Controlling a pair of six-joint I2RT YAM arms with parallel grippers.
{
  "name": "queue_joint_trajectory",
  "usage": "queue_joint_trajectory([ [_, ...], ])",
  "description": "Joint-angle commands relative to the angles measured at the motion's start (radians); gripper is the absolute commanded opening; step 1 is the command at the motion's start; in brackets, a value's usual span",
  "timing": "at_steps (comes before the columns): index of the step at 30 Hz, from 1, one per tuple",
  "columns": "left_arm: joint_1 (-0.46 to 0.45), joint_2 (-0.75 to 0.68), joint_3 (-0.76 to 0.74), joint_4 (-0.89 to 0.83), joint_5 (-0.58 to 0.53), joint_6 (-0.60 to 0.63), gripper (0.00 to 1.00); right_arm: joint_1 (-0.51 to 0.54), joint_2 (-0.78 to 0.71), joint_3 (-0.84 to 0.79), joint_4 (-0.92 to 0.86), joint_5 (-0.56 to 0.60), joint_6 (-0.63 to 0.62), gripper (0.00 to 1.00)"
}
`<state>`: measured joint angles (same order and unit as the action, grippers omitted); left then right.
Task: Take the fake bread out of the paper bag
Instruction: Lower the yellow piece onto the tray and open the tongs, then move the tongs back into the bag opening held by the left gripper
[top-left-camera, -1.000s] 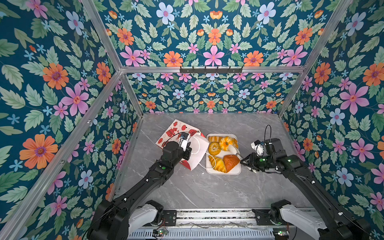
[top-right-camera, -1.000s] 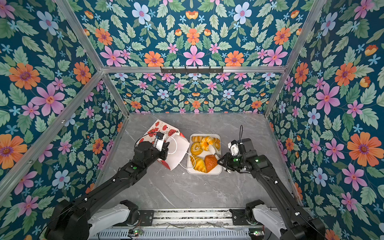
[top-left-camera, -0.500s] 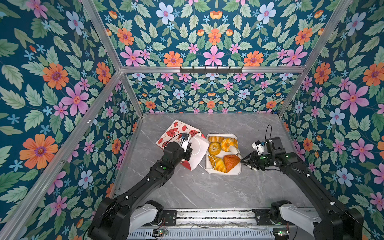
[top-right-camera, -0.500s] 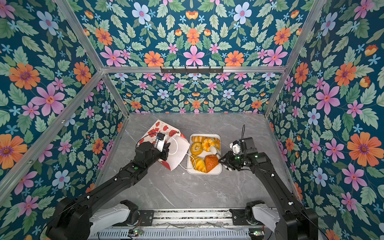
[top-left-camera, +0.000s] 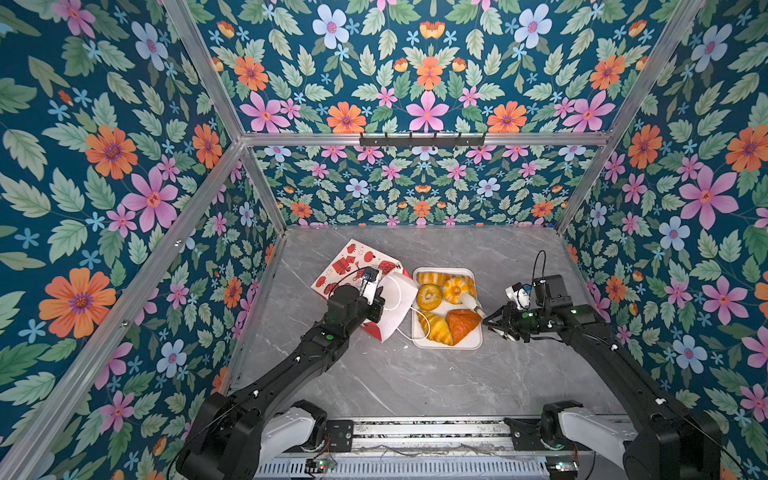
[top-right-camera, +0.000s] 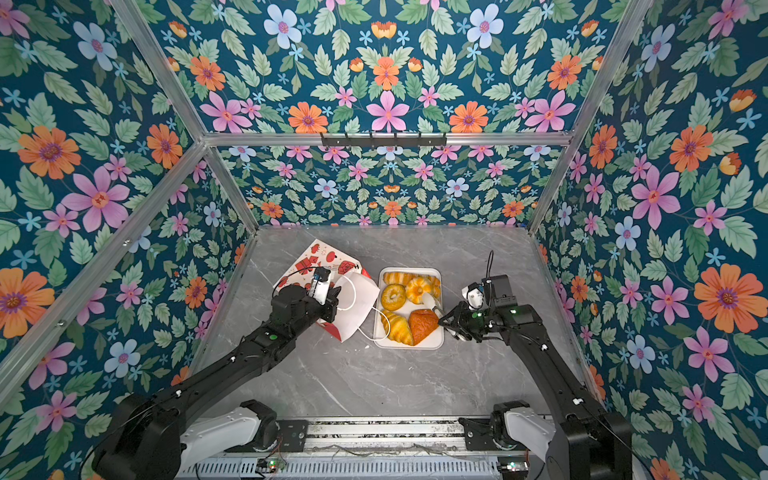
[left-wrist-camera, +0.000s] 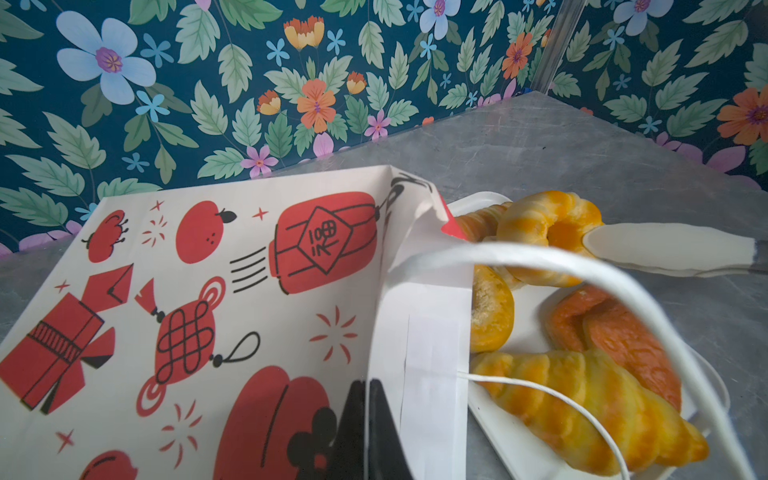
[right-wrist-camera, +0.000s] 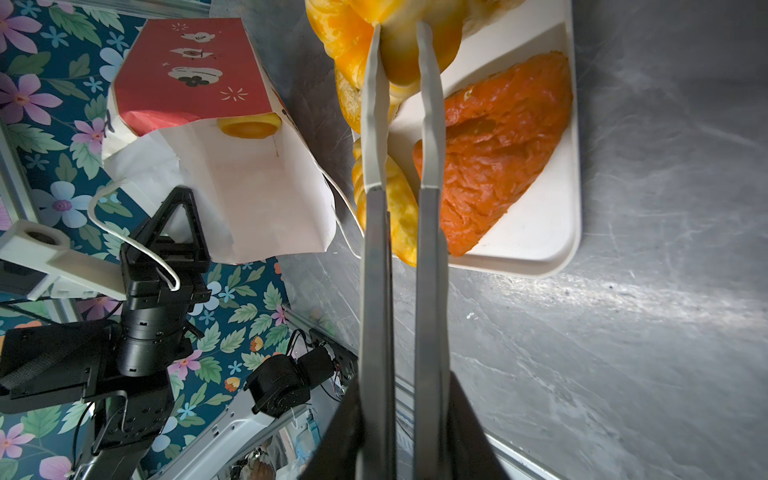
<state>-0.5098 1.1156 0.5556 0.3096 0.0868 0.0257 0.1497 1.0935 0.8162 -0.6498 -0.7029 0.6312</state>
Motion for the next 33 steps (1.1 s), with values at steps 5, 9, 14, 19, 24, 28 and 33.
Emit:
queue_joint_trajectory([
  [5,0.001,0.000,-0.002,0.039,0.011,-0.015,0.00,-0.001,-0.029,-0.012,-0.034,0.005,-0.021,0.18],
  [9,0.001,0.000,-0.002,0.042,0.011,-0.013,0.00,-0.001,-0.047,-0.026,-0.042,0.008,-0.022,0.21],
  [14,0.001,0.004,-0.003,0.046,0.013,-0.017,0.00,-0.002,-0.072,-0.031,-0.053,0.017,-0.025,0.32],
  [19,0.000,0.003,-0.002,0.045,0.016,-0.017,0.00,-0.001,-0.104,-0.031,-0.075,0.037,-0.027,0.39],
  [24,0.000,0.006,0.000,0.045,0.019,-0.019,0.00,-0.001,-0.131,-0.031,-0.080,0.048,-0.025,0.42],
  [28,0.001,0.006,0.003,0.045,0.022,-0.020,0.00,-0.001,-0.152,-0.014,-0.091,0.067,-0.028,0.42],
  [33,0.000,-0.003,0.008,0.034,0.021,-0.017,0.00,-0.001,-0.209,0.053,-0.149,0.120,-0.051,0.42],
])
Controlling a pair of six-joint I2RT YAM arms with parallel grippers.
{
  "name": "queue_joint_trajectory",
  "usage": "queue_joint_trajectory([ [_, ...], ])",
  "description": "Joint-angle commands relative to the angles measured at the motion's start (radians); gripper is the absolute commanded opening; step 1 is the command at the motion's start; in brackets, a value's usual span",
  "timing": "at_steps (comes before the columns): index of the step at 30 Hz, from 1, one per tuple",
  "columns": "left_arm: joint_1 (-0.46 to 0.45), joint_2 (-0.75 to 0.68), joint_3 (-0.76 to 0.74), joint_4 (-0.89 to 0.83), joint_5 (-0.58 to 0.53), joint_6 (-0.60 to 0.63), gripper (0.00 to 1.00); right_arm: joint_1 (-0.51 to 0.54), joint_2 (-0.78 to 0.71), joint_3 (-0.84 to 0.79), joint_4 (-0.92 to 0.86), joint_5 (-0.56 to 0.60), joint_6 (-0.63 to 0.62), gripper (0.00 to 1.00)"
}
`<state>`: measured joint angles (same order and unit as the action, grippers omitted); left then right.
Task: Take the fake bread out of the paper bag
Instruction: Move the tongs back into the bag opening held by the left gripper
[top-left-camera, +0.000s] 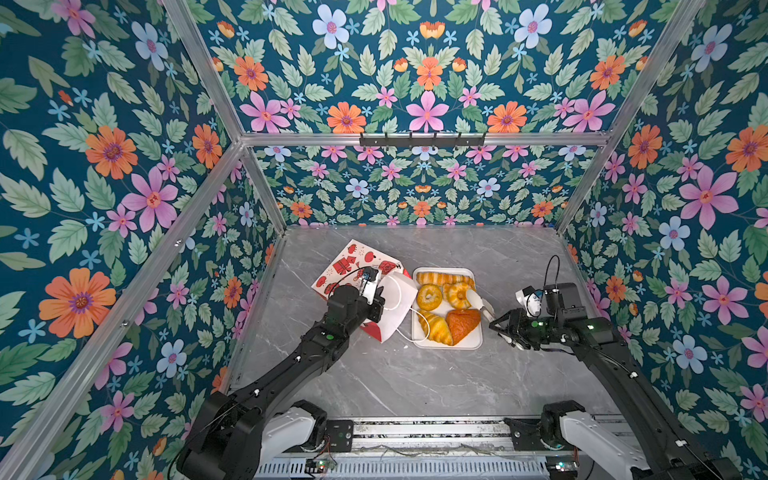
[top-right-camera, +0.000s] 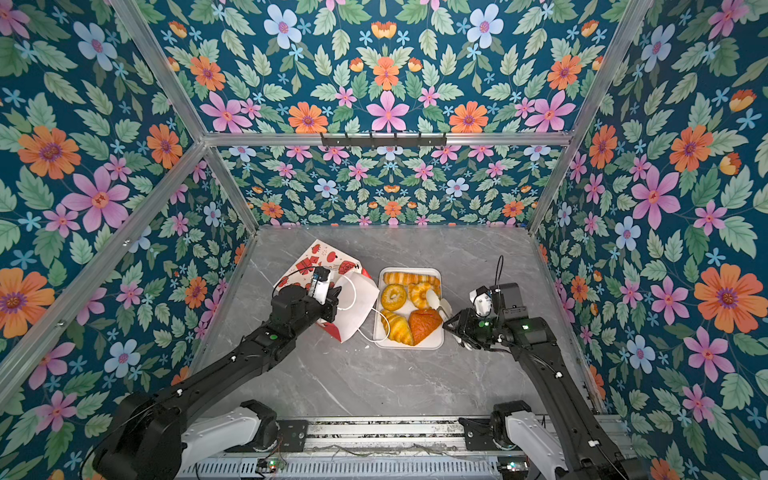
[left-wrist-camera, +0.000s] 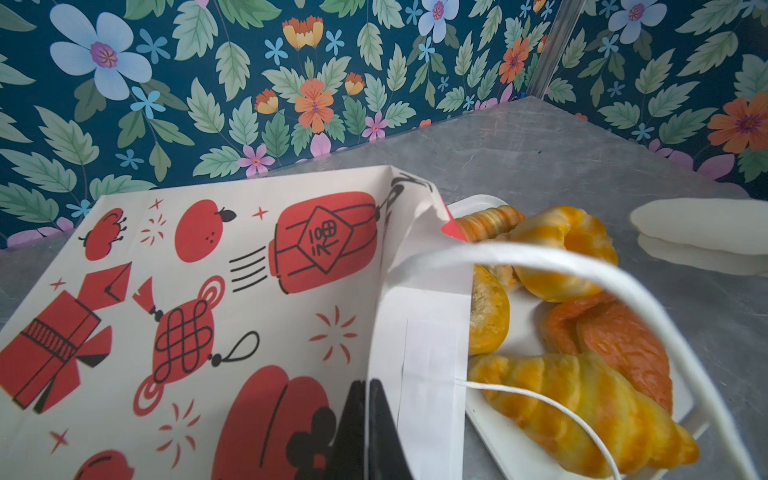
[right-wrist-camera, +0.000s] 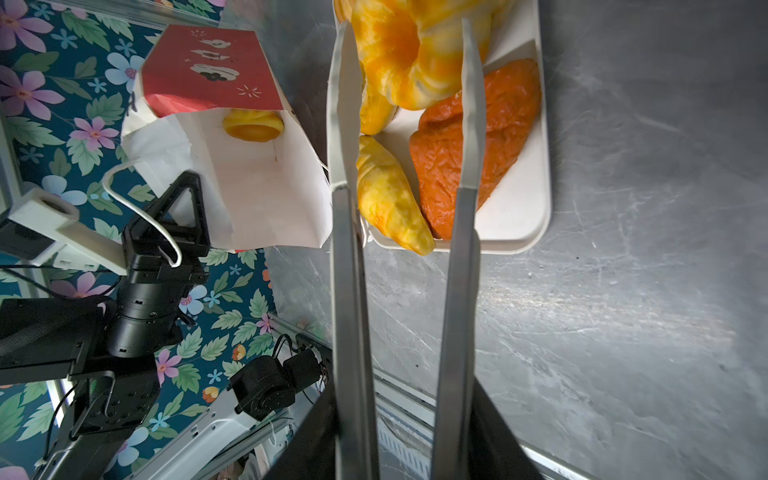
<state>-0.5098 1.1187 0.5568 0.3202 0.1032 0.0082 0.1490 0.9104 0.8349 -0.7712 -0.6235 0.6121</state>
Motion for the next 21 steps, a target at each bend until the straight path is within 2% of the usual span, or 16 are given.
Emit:
queue_joint_trajectory([
  [1,0.000,-0.007,0.010,0.019,0.004,0.002,0.00,0.000,-0.039,0.059,-0.051,0.067,-0.046,0.41],
  [6,0.001,-0.009,0.033,-0.015,0.001,0.027,0.00,0.021,-0.066,0.119,-0.054,0.058,-0.084,0.40],
  [8,0.001,-0.008,0.048,-0.032,-0.002,0.044,0.00,0.096,-0.049,0.122,-0.020,0.075,-0.081,0.40],
  [13,0.000,0.026,0.132,-0.125,-0.003,0.109,0.00,0.435,0.097,0.143,0.131,0.207,-0.071,0.40],
  [15,0.001,0.048,0.168,-0.162,0.006,0.141,0.00,0.532,0.179,0.155,0.207,0.239,-0.072,0.40],
  [18,-0.001,0.101,0.234,-0.238,0.001,0.183,0.00,0.622,0.309,0.205,0.283,0.265,-0.090,0.39],
  [21,-0.006,0.153,0.297,-0.312,-0.001,0.213,0.00,0.653,0.406,0.242,0.348,0.296,-0.101,0.38],
])
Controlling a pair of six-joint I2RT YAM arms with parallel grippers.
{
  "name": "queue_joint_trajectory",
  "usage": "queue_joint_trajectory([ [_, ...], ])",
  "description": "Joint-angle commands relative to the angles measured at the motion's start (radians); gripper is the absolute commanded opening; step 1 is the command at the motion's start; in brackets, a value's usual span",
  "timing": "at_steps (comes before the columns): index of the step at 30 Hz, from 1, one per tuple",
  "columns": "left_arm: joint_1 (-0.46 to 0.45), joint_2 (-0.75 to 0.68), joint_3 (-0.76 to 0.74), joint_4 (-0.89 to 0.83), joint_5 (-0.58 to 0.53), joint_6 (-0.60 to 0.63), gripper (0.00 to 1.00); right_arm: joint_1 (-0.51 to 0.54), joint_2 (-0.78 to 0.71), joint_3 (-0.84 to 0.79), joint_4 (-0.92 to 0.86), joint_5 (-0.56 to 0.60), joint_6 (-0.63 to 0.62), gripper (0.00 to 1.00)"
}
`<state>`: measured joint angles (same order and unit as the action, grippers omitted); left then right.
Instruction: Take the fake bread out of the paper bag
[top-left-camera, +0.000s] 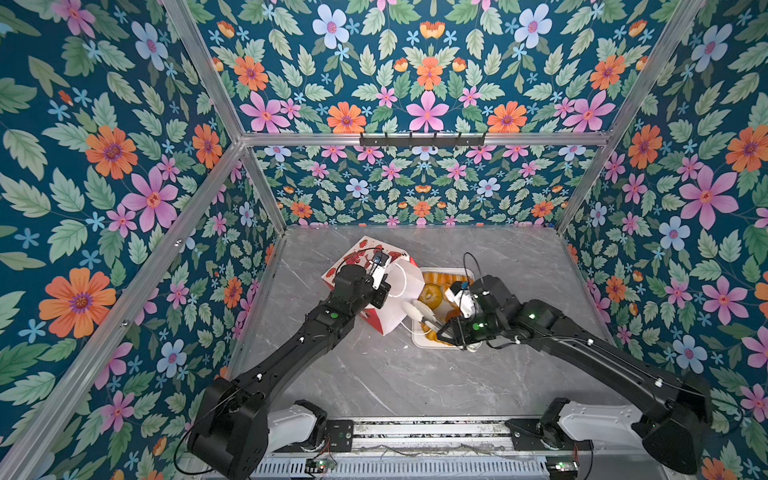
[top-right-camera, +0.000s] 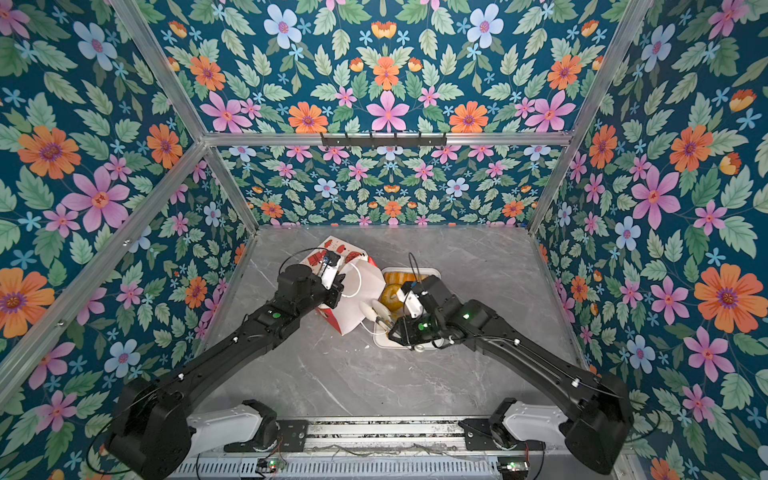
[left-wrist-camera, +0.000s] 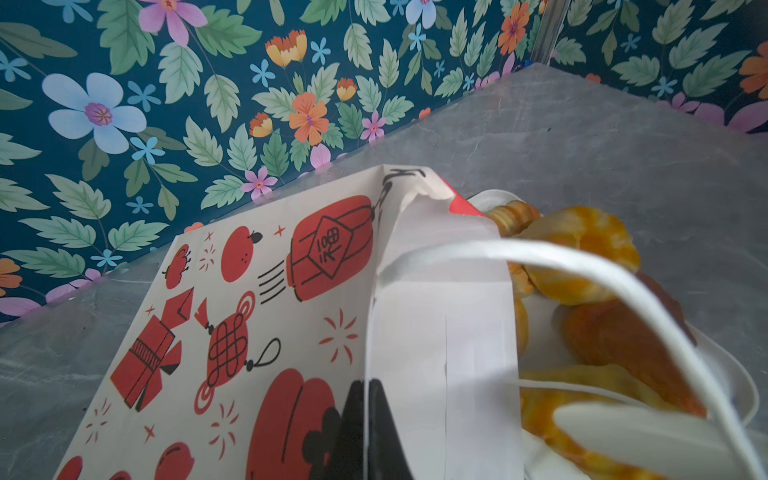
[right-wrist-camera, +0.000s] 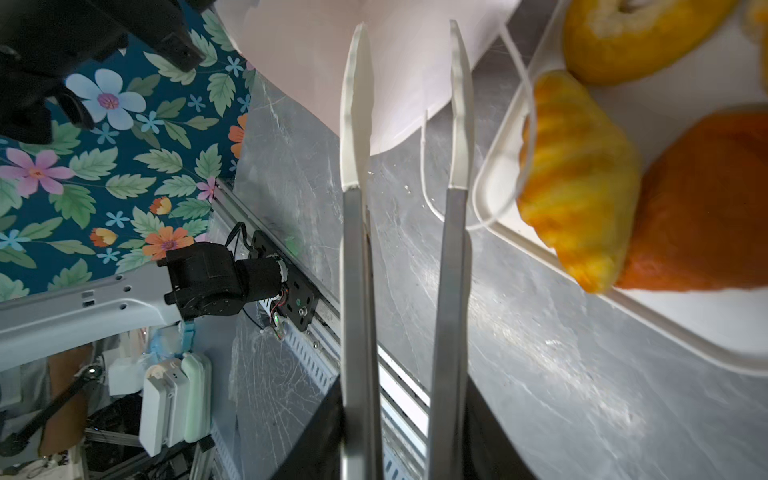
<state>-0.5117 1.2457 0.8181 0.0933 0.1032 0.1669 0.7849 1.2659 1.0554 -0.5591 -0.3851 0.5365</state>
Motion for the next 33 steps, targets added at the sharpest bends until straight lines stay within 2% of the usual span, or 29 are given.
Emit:
queue_joint_trajectory([
  [1,-0.009,0.040,0.053,-0.104,-0.008,0.061,0.00,0.016,0.075,0.017,0.177,0.064,-0.013,0.37],
  [5,-0.024,0.068,0.095,-0.141,-0.019,0.068,0.00,0.016,0.184,0.029,0.270,0.086,0.013,0.36],
  [11,-0.043,0.108,0.162,-0.233,-0.075,0.078,0.00,0.017,0.322,0.040,0.449,0.059,0.098,0.35],
  [17,-0.072,0.124,0.178,-0.248,-0.134,0.082,0.00,0.017,0.428,0.073,0.571,0.036,0.174,0.35],
  [24,-0.089,0.156,0.183,-0.247,-0.139,0.068,0.00,0.016,0.506,0.107,0.622,0.019,0.216,0.35],
  [33,-0.090,0.193,0.217,-0.225,-0.137,-0.015,0.00,0.017,0.538,0.028,0.771,0.008,0.299,0.36],
])
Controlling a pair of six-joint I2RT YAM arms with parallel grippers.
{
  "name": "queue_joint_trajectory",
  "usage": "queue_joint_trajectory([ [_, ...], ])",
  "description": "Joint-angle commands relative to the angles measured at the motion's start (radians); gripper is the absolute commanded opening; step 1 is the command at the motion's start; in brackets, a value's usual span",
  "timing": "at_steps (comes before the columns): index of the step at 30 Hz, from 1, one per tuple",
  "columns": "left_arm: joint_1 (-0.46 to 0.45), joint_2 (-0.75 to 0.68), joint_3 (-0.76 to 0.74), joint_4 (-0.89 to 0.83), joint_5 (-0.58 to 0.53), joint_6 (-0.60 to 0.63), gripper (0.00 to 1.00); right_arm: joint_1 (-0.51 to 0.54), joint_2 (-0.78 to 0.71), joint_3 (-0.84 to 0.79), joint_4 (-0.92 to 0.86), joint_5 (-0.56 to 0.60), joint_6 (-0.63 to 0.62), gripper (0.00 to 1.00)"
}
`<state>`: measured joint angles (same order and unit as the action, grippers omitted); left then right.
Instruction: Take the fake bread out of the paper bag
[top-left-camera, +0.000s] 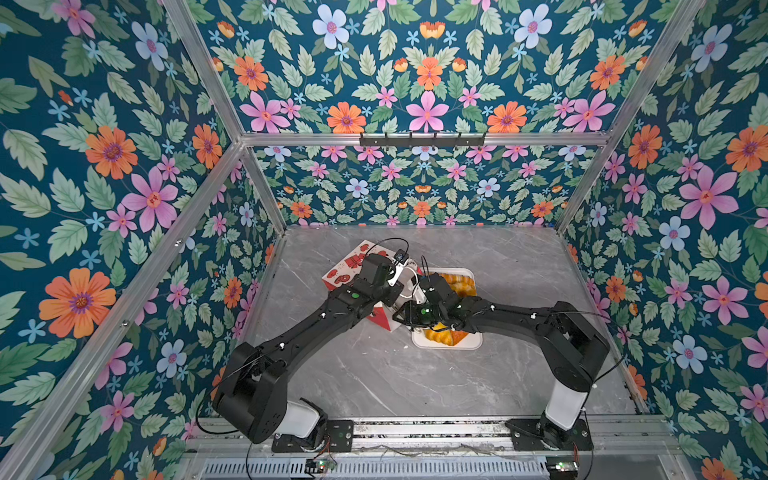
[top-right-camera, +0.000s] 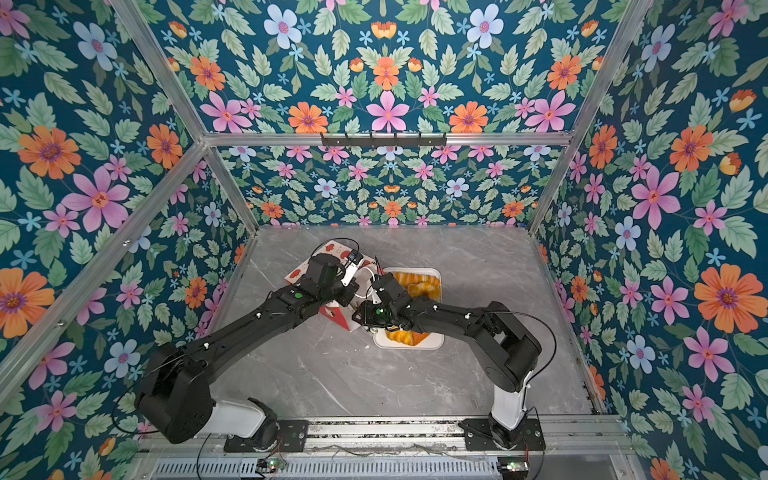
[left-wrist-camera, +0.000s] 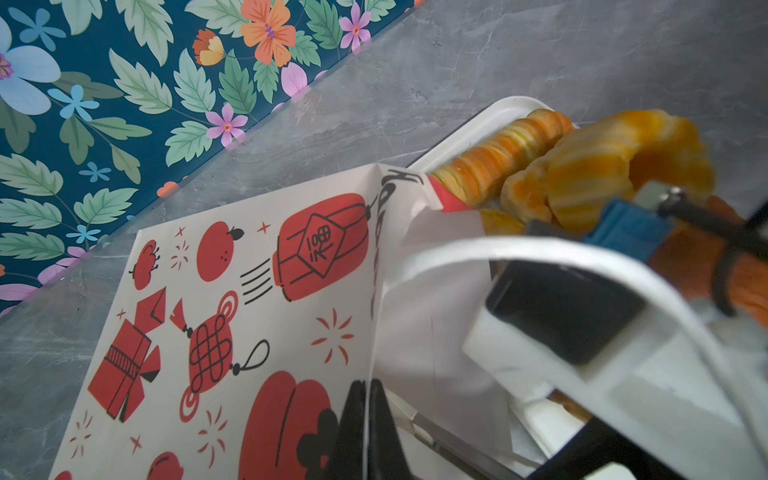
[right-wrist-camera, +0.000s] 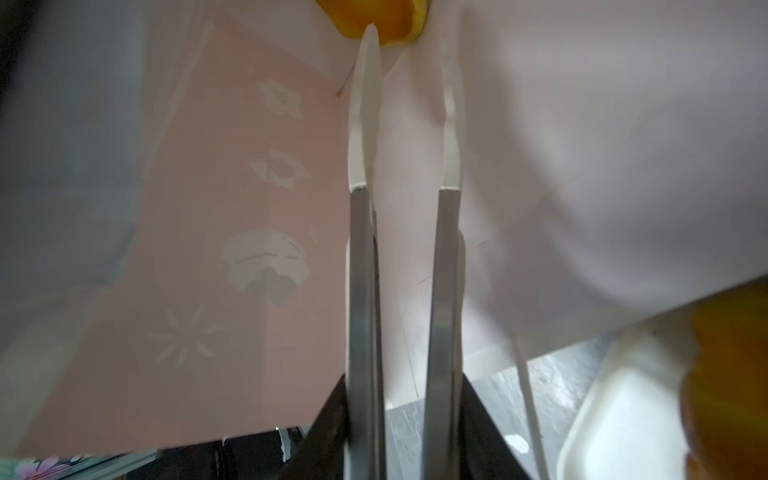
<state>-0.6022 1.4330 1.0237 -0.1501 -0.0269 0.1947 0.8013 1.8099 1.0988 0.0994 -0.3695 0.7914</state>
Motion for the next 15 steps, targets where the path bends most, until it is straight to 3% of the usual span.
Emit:
queue_joint_trajectory([
  [1,0.001,0.010,0.016,0.017,-0.003,-0.055,0.00,0.001,-0.010,-0.028,0.129,-0.002,0.053,0.36],
  [15,-0.010,0.006,0.026,0.036,0.057,-0.103,0.00,-0.002,0.071,0.033,0.170,-0.036,0.068,0.40],
])
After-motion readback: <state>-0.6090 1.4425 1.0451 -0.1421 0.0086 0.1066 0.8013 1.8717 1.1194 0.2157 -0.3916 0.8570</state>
